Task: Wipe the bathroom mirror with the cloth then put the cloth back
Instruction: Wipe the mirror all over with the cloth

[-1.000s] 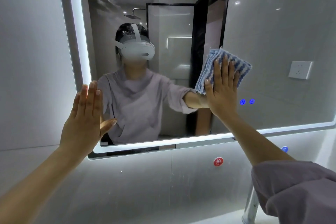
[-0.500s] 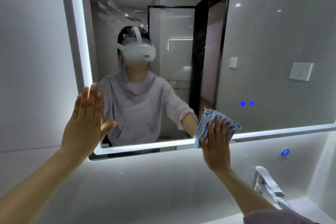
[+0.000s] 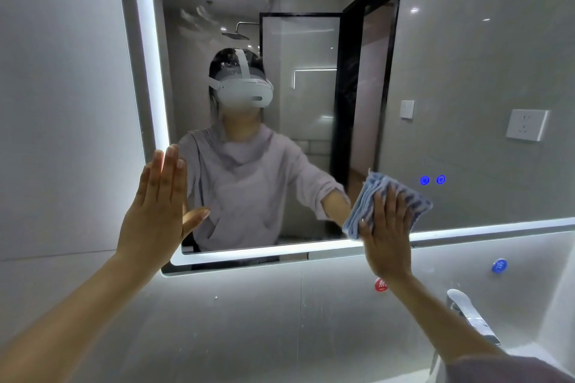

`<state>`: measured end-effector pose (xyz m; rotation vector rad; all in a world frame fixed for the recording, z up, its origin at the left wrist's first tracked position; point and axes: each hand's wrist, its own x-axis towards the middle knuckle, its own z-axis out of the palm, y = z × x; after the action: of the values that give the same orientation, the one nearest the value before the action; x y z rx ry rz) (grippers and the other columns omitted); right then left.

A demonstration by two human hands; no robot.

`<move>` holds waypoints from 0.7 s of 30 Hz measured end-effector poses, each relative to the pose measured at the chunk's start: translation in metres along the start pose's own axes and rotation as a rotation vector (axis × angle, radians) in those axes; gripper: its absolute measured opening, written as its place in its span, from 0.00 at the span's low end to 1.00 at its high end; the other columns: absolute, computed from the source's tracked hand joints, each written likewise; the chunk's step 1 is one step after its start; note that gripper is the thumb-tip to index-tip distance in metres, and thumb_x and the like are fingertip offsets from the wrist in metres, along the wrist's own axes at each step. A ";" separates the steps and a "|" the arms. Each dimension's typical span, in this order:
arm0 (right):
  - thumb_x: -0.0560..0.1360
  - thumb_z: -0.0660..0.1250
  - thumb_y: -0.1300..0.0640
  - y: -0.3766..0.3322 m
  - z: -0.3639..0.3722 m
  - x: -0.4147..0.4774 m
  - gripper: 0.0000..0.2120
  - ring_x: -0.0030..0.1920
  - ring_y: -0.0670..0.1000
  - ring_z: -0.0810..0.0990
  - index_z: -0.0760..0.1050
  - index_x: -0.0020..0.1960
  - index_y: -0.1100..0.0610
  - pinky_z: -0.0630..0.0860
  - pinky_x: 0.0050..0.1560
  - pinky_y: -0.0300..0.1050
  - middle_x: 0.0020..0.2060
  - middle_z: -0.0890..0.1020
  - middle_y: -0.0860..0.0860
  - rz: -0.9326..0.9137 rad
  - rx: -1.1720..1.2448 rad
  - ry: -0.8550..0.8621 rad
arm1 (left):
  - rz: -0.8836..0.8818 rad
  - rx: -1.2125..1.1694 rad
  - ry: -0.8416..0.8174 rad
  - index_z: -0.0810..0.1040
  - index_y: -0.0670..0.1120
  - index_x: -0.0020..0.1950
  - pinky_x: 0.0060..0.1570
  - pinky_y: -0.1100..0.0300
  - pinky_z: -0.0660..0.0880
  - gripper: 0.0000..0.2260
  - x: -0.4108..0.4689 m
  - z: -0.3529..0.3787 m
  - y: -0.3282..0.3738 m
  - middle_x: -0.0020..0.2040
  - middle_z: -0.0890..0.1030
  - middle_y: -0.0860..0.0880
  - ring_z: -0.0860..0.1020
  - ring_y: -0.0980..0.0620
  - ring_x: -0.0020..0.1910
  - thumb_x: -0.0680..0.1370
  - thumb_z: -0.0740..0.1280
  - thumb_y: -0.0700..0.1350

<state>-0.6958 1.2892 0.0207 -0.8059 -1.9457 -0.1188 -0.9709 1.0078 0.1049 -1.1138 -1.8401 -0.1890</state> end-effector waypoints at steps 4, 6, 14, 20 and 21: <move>0.81 0.38 0.41 -0.009 -0.025 0.051 0.32 0.78 0.59 0.45 0.48 0.79 0.58 0.43 0.76 0.60 0.78 0.49 0.58 0.025 -0.024 0.083 | -0.005 0.003 -0.003 0.48 0.33 0.75 0.75 0.45 0.52 0.40 0.000 0.000 0.001 0.76 0.48 0.34 0.48 0.34 0.76 0.78 0.39 0.65; 0.81 0.37 0.41 -0.011 -0.035 0.071 0.32 0.78 0.59 0.46 0.48 0.79 0.59 0.44 0.76 0.61 0.78 0.50 0.59 0.010 -0.056 0.126 | -0.007 0.000 -0.002 0.47 0.33 0.75 0.74 0.44 0.52 0.40 0.000 0.000 0.001 0.76 0.48 0.34 0.48 0.34 0.76 0.78 0.39 0.65; 0.80 0.40 0.43 -0.034 -0.049 0.124 0.31 0.78 0.59 0.47 0.47 0.79 0.56 0.43 0.76 0.59 0.78 0.50 0.57 0.196 -0.055 0.256 | -0.025 -0.017 -0.023 0.52 0.33 0.75 0.73 0.44 0.57 0.40 0.001 -0.003 0.002 0.76 0.52 0.34 0.52 0.34 0.75 0.78 0.39 0.65; 0.80 0.40 0.42 -0.056 -0.042 0.128 0.32 0.78 0.60 0.48 0.47 0.79 0.58 0.40 0.76 0.57 0.78 0.51 0.58 0.287 -0.013 0.310 | -0.037 -0.005 -0.055 0.55 0.33 0.74 0.74 0.47 0.52 0.39 0.001 -0.006 0.003 0.76 0.54 0.34 0.54 0.35 0.75 0.78 0.40 0.64; 0.80 0.40 0.42 -0.061 -0.041 0.129 0.32 0.78 0.60 0.48 0.47 0.79 0.58 0.39 0.75 0.56 0.78 0.51 0.58 0.294 -0.014 0.318 | -0.040 -0.004 -0.064 0.55 0.33 0.74 0.74 0.48 0.50 0.39 0.002 -0.007 0.002 0.76 0.54 0.35 0.53 0.35 0.75 0.78 0.40 0.64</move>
<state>-0.7371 1.2879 0.1631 -1.0080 -1.5144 -0.0779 -0.9647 1.0062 0.1093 -1.0972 -1.9203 -0.1819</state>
